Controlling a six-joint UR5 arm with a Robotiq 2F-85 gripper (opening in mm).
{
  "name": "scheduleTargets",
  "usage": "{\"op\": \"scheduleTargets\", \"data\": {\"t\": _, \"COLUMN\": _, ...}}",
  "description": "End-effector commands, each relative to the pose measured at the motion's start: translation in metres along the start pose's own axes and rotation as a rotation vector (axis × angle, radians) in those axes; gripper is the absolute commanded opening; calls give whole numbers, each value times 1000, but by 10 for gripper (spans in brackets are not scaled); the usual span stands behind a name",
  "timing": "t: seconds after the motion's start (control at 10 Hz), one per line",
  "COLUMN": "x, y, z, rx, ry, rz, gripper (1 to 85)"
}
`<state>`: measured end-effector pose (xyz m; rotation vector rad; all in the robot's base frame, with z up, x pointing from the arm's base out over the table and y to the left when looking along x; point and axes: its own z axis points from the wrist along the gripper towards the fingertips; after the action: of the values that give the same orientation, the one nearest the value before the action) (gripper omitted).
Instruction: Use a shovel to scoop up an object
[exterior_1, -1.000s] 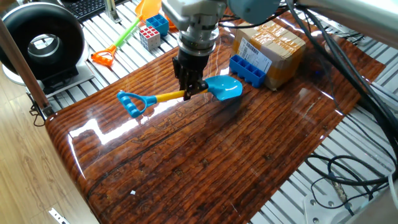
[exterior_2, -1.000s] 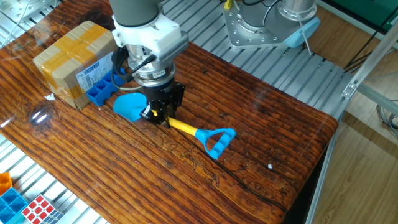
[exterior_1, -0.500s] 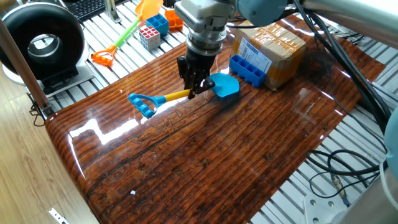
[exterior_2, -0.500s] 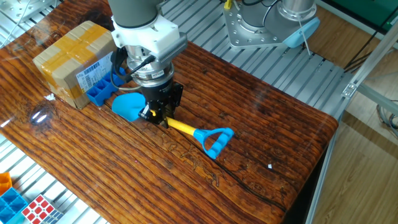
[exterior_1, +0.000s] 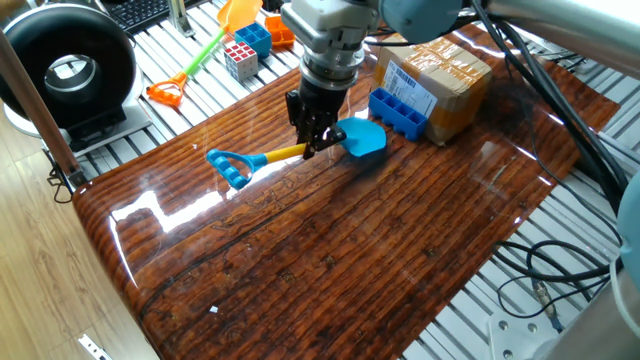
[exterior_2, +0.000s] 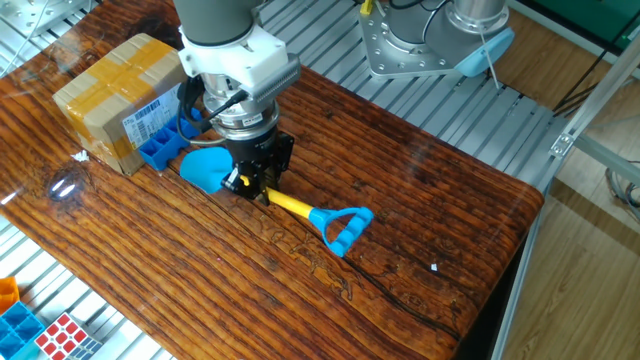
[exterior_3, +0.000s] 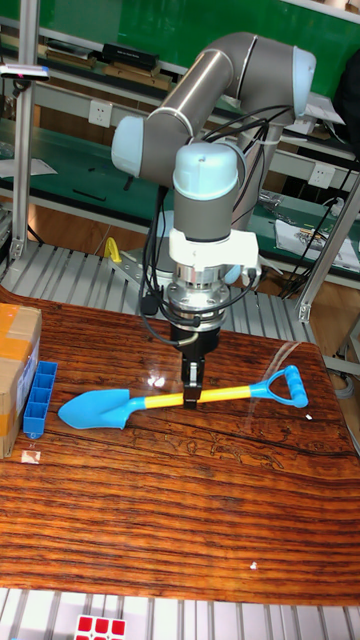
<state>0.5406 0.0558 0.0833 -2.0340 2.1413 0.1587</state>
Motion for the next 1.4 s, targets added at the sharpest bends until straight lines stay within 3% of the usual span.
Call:
{"op": "scheduleTargets", "data": {"t": 0.0, "x": 3, "y": 0, "z": -1, "rx": -2, "ry": 7, "rz": 30, "gripper": 10}}
{"op": "scheduleTargets", "data": {"t": 0.2, "x": 2, "y": 4, "z": -1, "rx": -17, "ry": 6, "rz": 24, "gripper": 10}}
{"op": "scheduleTargets", "data": {"t": 0.4, "x": 14, "y": 6, "z": -2, "rx": -23, "ry": 49, "rz": 59, "gripper": 10}}
{"op": "scheduleTargets", "data": {"t": 0.5, "x": 14, "y": 7, "z": -2, "rx": -25, "ry": 50, "rz": 78, "gripper": 10}}
{"op": "scheduleTargets", "data": {"t": 0.6, "x": 11, "y": 7, "z": -2, "rx": -26, "ry": 41, "rz": 92, "gripper": 10}}
{"op": "scheduleTargets", "data": {"t": 1.0, "x": -18, "y": 3, "z": -2, "rx": -17, "ry": -72, "rz": 73, "gripper": 10}}
{"op": "scheduleTargets", "data": {"t": 1.3, "x": -12, "y": -1, "z": -2, "rx": -1, "ry": -48, "rz": 78, "gripper": 10}}
